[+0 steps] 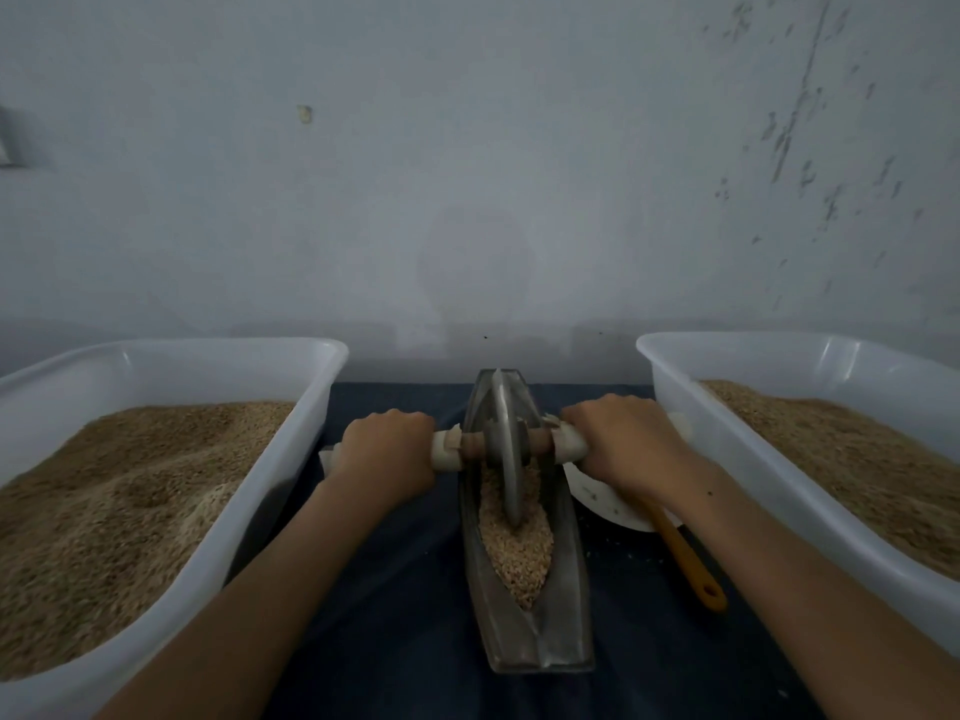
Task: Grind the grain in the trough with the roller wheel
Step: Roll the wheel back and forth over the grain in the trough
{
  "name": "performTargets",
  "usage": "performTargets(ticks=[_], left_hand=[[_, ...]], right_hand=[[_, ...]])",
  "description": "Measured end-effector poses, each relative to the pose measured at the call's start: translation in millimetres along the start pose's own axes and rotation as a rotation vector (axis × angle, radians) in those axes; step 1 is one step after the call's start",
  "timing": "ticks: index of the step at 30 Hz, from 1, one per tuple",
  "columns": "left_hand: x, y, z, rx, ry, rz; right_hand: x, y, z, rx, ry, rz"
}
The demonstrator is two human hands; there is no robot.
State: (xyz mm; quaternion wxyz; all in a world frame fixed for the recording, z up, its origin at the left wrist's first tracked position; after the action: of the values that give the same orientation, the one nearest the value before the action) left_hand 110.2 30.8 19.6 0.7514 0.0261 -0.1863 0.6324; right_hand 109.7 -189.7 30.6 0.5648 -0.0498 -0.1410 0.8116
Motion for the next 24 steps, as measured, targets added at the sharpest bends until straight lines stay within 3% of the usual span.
performTargets(ticks=[4,7,10,14,17,20,24], left_hand=[[0.3,1.8,5.5,0.096,-0.027,-0.062],[-1.1,1.7,7.7,0.102,-0.053,-0.056],[-3.2,2.3,6.0,0.038,-0.047,-0.003],[-8.1,7.3,3.5,-0.189,-0.046,0.088],[-9.3,7.8,2.0,-0.213,-0.044,0.096],[-5.5,4.3,2.8,-0.149,-0.054,0.047],[1.1,1.1,4.4,0.084,-0.026,-0.059]], right_hand=[[1.7,2.9,10.9,0.259,-0.051,-0.035],[0.9,3.4,11.3,0.293,-0.084,-0.051],[-0.1,2.9,3.8,0.154,-0.073,-0.05],[-2.9,0.9,-9.8,-0.114,-0.038,-0.025],[-4.4,0.7,-13.6,-0.156,-0.025,-0.011],[-4.7,0.0,-8.1,-0.064,-0.041,-0.017],[-0.7,2.5,7.2,0.207,-0.081,-0.012]])
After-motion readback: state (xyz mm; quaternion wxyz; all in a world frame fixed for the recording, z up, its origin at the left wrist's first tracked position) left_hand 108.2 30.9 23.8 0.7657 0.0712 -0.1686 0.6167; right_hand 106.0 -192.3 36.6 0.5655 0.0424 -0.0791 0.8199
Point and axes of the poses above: each hand's wrist, its own y-axis away from the middle knuckle, its own z-axis out of the back of the hand, x = y × z, the point moved 2 cm from there along -y, towards the middle knuckle, and after that the axes turned 15 degrees about -y, right-handed, at the moved point
